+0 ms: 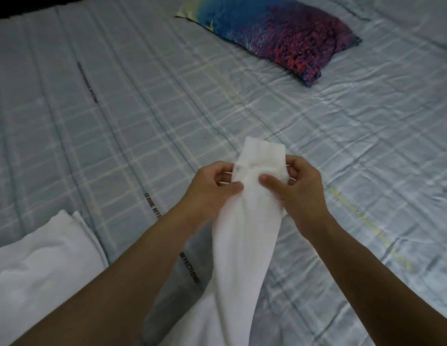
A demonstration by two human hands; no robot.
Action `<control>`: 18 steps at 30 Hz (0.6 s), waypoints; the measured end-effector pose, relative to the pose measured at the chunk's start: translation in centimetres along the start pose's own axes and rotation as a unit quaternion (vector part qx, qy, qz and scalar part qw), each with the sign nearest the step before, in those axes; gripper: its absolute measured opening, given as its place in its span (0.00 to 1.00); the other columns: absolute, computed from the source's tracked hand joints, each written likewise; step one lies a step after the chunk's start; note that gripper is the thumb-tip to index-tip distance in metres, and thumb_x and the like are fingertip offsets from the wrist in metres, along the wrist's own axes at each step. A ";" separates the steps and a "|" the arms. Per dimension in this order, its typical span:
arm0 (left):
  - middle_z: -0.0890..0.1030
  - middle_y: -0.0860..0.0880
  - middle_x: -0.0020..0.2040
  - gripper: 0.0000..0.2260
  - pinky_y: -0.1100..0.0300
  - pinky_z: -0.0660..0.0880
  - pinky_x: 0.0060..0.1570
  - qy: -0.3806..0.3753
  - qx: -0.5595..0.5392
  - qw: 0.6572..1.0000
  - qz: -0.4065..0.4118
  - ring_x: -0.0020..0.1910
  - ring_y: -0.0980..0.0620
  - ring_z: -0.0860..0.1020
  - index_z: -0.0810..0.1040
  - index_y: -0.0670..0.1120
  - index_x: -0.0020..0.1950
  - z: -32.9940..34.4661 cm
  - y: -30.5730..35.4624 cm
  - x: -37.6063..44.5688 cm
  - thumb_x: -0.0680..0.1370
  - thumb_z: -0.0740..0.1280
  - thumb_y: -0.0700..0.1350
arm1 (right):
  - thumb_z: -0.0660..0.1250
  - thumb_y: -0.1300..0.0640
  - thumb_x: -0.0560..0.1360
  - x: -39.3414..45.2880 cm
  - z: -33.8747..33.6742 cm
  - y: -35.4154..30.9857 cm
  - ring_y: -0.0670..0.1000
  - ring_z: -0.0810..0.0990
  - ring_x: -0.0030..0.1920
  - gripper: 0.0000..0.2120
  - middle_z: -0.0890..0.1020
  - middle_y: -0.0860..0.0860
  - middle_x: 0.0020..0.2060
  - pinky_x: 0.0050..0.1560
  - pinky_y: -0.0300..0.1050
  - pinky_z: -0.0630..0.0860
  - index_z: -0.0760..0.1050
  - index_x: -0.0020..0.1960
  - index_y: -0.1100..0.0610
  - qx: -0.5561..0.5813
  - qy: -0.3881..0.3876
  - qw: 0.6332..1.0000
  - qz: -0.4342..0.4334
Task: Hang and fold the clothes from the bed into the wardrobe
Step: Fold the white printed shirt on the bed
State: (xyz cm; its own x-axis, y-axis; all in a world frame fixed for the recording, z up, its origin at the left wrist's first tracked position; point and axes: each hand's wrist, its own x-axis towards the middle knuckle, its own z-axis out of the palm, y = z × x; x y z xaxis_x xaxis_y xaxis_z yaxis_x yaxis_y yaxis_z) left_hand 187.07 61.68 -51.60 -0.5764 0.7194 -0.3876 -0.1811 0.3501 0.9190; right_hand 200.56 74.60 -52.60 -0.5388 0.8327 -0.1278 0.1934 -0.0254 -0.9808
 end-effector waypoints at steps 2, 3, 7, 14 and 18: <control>0.82 0.52 0.47 0.15 0.61 0.77 0.40 -0.001 0.141 0.990 0.000 0.41 0.54 0.81 0.77 0.51 0.58 1.6 -1.4 0.5 0.72 0.74 0.44 | 0.80 0.56 0.66 0.9 -1.6 1.5 0.50 0.85 0.45 0.21 0.85 0.50 0.46 0.45 0.53 0.83 0.77 0.56 0.54 -0.102 0.054 0.993 0.019; 0.80 0.54 0.48 0.19 0.63 0.75 0.40 -0.016 0.200 0.980 -0.014 0.42 0.55 0.80 0.74 0.52 0.61 2.4 -2.5 0.4 0.72 0.74 0.47 | 0.79 0.55 0.67 1.3 -2.3 2.4 0.52 0.84 0.47 0.24 0.84 0.52 0.50 0.49 0.55 0.82 0.75 0.60 0.54 -0.155 0.056 0.985 0.046; 0.79 0.52 0.57 0.23 0.62 0.73 0.49 -0.050 0.285 0.955 -0.071 0.53 0.52 0.78 0.71 0.49 0.65 3.9 -7.2 -0.8 0.72 0.73 0.51 | 0.79 0.54 0.67 0.7 -3.7 6.1 0.57 0.78 0.59 0.39 0.75 0.58 0.63 0.62 0.54 0.76 0.64 0.72 0.55 -0.293 0.014 0.948 0.128; 0.77 0.54 0.36 0.07 0.70 0.66 0.28 -0.026 0.303 0.951 -0.050 0.35 0.55 0.74 0.76 0.48 0.43 3.5 -9.1 -1.8 0.71 0.74 0.47 | 0.79 0.54 0.68 -2.7 -3.5 8.7 0.48 0.84 0.38 0.22 0.83 0.46 0.38 0.45 0.44 0.81 0.75 0.58 0.55 -0.260 0.032 0.952 0.155; 0.79 0.53 0.34 0.07 0.66 0.71 0.34 -0.030 0.196 0.978 -0.061 0.35 0.53 0.77 0.76 0.48 0.38 3.3 -8.5 -2.2 0.72 0.74 0.44 | 0.79 0.59 0.67 -2.5 -3.4 7.7 0.53 0.85 0.32 0.11 0.85 0.52 0.32 0.41 0.55 0.84 0.79 0.45 0.56 -0.150 0.056 0.963 0.215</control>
State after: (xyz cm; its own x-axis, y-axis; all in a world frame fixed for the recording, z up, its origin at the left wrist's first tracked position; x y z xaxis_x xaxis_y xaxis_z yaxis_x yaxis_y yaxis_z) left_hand 192.51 59.10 -58.80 -0.5201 0.6869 -0.5076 0.0793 0.6306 0.7720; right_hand 206.21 74.17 -59.33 -0.2667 0.8356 -0.4803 0.6172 -0.2348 -0.7510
